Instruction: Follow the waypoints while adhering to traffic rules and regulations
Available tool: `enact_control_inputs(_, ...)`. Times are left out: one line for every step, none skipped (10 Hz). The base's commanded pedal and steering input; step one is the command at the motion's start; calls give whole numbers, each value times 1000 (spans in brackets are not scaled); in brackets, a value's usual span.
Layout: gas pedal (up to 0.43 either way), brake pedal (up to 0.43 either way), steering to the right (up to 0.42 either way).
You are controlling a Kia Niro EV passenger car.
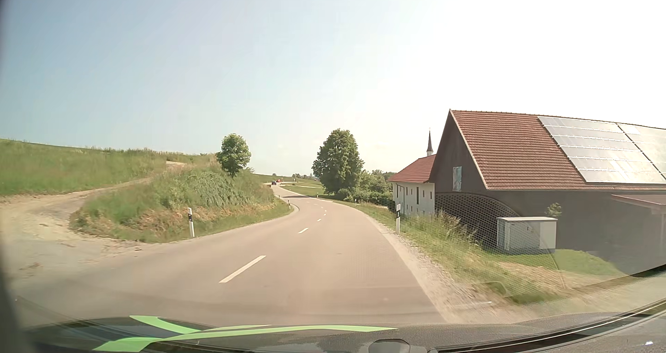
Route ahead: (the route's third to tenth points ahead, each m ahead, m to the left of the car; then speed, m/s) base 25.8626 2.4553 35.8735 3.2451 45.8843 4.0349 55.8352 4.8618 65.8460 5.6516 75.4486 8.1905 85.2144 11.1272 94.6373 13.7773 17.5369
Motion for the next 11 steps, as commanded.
enact_control_inputs(0,0,-13)
enact_control_inputs(0,0,-13)
enact_control_inputs(0,0,-13)
enact_control_inputs(0,0,-13)
enact_control_inputs(8,0,-13)
enact_control_inputs(8,0,-14)
enact_control_inputs(20,0,-14)
enact_control_inputs(20,0,-15)
enact_control_inputs(28,0,-15)
enact_control_inputs(39,0,-15)
enact_control_inputs(47,0,-12)
